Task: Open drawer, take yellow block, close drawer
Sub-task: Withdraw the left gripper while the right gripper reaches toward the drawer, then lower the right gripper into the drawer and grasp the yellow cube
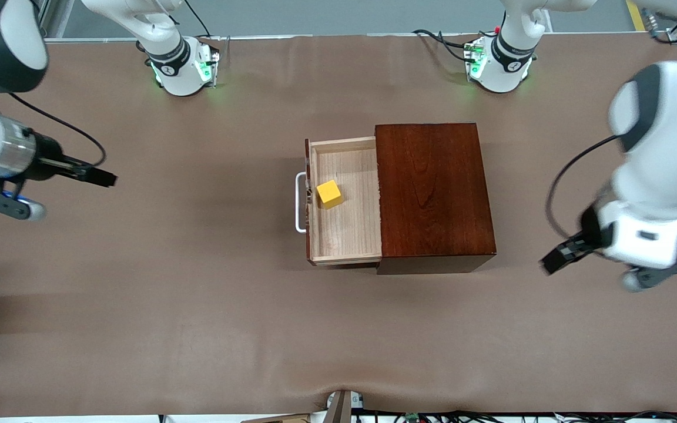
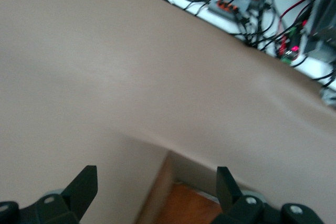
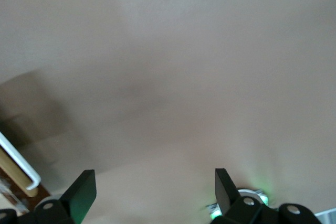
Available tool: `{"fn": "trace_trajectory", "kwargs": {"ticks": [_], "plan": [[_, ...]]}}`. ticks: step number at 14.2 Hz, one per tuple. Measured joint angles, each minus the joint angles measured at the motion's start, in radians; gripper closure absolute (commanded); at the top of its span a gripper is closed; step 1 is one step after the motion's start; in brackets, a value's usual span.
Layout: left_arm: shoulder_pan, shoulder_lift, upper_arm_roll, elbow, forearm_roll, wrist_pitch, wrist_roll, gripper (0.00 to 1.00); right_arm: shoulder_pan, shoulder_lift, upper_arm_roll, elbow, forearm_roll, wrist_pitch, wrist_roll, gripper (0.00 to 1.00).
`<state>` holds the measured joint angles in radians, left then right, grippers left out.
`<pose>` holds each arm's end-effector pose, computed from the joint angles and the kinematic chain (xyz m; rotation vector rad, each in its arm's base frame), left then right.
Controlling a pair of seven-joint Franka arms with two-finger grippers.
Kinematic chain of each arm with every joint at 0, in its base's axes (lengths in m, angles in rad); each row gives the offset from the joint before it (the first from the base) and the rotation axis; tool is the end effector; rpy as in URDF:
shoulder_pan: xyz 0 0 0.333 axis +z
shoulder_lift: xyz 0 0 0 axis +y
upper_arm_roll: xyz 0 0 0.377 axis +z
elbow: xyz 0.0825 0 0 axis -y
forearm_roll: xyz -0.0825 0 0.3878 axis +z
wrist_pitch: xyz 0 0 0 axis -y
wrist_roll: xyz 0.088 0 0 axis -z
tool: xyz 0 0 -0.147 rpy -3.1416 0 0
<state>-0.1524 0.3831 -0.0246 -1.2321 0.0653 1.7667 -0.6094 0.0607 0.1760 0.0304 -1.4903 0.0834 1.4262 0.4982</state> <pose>0.7085 -0.1147 0.5853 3.0540 0.6622 0.2527 0.5882 0.0654 0.5718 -3.0374 0.6234 0.3981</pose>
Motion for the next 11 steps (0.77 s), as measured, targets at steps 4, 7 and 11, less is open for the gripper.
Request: {"fn": "trace_trajectory", "kwargs": {"ticks": [4, 7, 11], "plan": [[0.100, -0.079, 0.000, -0.007, -0.002, -0.137, 0.254, 0.00, 0.071, 0.041, 0.001, 0.001, 0.051, 0.036, 0.244, 0.00], [0.138, -0.171, 0.000, -0.044, -0.002, -0.207, 0.418, 0.00, 0.148, 0.088, 0.002, 0.001, 0.078, 0.099, 0.463, 0.00], [0.108, -0.374, -0.015, -0.220, -0.007, -0.230, 0.489, 0.00, 0.261, 0.153, 0.003, 0.001, 0.139, 0.230, 0.736, 0.00]]}}
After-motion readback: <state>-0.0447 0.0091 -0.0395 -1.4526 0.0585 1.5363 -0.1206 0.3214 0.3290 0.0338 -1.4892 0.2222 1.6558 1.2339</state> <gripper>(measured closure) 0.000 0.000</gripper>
